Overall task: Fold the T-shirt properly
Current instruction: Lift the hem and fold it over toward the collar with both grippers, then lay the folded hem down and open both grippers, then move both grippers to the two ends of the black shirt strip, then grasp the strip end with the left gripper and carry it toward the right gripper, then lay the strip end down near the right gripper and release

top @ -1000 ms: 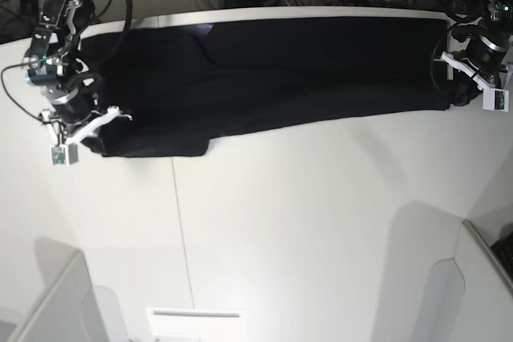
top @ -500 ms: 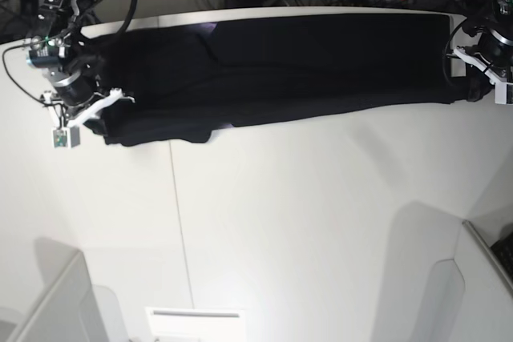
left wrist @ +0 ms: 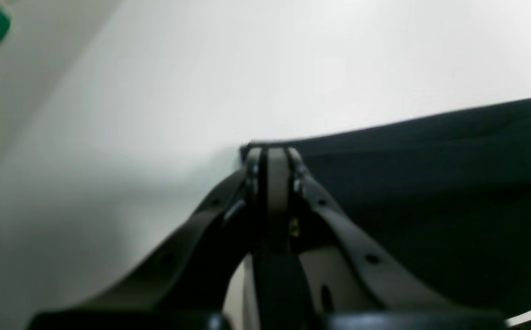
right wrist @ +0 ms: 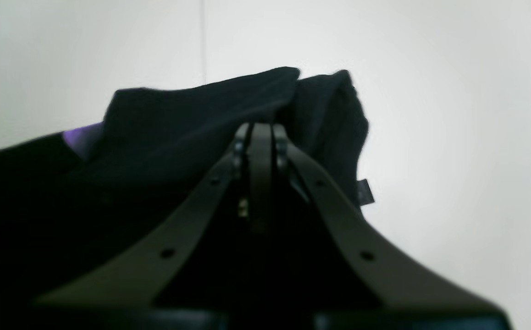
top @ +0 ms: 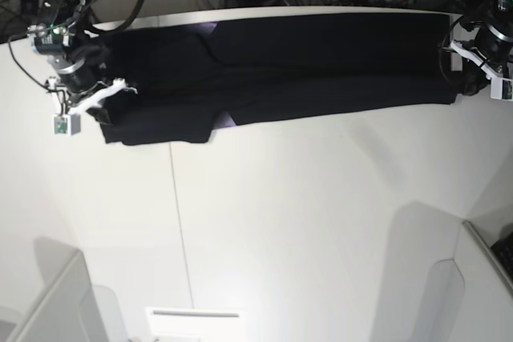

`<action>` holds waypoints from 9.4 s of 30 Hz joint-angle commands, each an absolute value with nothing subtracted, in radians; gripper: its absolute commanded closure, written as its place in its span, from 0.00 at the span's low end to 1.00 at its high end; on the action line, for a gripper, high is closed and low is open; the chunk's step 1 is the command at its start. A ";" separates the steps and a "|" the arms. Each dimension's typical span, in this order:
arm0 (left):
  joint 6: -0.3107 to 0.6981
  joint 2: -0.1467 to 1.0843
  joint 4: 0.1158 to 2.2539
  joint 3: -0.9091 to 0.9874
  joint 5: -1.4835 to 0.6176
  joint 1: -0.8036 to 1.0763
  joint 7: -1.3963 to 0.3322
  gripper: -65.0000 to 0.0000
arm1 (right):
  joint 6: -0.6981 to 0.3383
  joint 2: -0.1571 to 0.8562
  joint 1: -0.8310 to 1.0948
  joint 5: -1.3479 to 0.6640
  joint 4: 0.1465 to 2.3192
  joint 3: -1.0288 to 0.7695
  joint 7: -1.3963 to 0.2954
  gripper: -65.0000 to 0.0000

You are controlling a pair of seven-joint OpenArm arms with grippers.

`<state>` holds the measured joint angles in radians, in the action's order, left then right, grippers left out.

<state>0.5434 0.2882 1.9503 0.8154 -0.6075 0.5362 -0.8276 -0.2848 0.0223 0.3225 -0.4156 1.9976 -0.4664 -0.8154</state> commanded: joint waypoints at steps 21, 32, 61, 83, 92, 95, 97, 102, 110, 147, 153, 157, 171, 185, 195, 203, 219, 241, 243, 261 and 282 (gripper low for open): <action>0.539 0.302 1.968 0.823 -0.619 0.625 -0.803 1.00 | -0.288 0.024 0.481 -0.653 2.025 -0.591 -0.863 1.00; 0.539 0.302 1.959 0.820 -0.610 0.662 -0.803 1.00 | -0.286 0.028 0.483 -0.645 2.017 -0.595 -0.863 1.00; 0.536 0.288 1.936 0.716 -0.437 0.673 -0.796 0.81 | -0.285 0.013 0.526 -0.532 1.982 -0.601 -0.854 0.65; 0.533 0.229 1.836 0.713 -0.427 0.512 -0.796 1.00 | -0.283 0.104 0.257 -0.532 1.805 -0.437 -0.759 1.00; 0.538 0.182 1.762 0.665 -0.282 0.453 -0.794 1.00 | -0.288 0.111 0.101 -0.340 1.554 -0.487 -0.762 1.00; 0.538 0.182 1.787 0.673 -0.283 0.438 -0.797 1.00 | -0.288 0.110 0.090 -0.332 1.546 -0.493 -0.762 1.00; 0.538 0.180 1.830 0.677 -0.283 0.440 -0.802 1.00 | -0.288 0.108 0.104 -0.334 1.618 -0.493 -0.766 1.00; 0.538 0.166 1.948 0.714 -0.285 0.493 -0.802 1.00 | -0.288 0.068 0.206 -0.335 1.911 -0.460 -0.828 1.00; 0.538 0.160 1.771 0.679 -0.280 0.484 -0.792 1.00 | -0.288 0.018 0.283 -0.331 1.830 -0.403 -0.878 1.00; 0.495 0.189 1.715 0.664 -0.285 0.171 -0.803 1.00 | -0.285 0.053 0.074 -0.334 1.615 -0.394 -0.760 1.00; 0.498 0.177 1.879 0.788 -0.357 0.185 -0.888 1.00 | -0.288 0.036 0.136 -0.334 1.882 -0.366 -0.766 1.00; 0.498 0.209 1.882 0.894 -0.564 0.208 -0.989 1.00 | -0.288 0.036 0.196 -0.334 1.991 -0.300 -0.768 1.00; 0.564 0.237 1.587 0.885 -0.638 0.252 -0.891 0.04 | -0.286 0.036 0.255 -0.334 1.995 -0.148 -0.768 1.00; 0.564 0.245 1.351 0.676 -0.638 0.216 -0.774 0.30 | -0.285 0.022 0.257 -0.332 1.995 -0.148 -0.768 1.00; 0.562 0.288 1.348 0.676 -0.638 0.216 -0.774 1.00 | -0.285 0.021 0.277 -0.332 1.995 -0.147 -0.766 1.00; 0.562 0.358 1.359 0.677 -0.638 0.220 -0.773 1.00 | -0.286 0.002 0.295 -0.335 1.997 -0.147 -0.763 1.00; 0.562 0.311 1.814 0.765 -0.624 0.432 -0.779 1.00 | -0.288 -0.035 0.298 -0.335 1.997 -0.147 -0.766 1.00; 0.561 0.091 1.943 0.384 -0.315 0.423 -0.782 1.00 | -0.288 -0.039 0.294 -0.335 1.995 -0.153 -0.766 1.00; 0.561 0.079 1.942 0.364 -0.315 0.409 -0.782 1.00 | -0.288 -0.039 0.294 -0.335 1.995 -0.153 -0.766 1.00; 0.447 0.067 1.914 0.185 -0.317 0.314 -0.840 1.00 | -0.288 -0.038 0.292 -0.335 1.995 -0.153 -0.766 1.00; 0.410 0.061 1.890 0.117 -0.326 0.286 -0.872 1.00 | -0.286 -0.039 0.292 -0.335 1.995 -0.153 -0.766 1.00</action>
<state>0.4137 0.0578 1.8755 0.1154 -0.3145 0.2928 -0.8871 -0.2863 -0.0387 0.2996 -0.3248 1.9766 -0.1505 -0.7895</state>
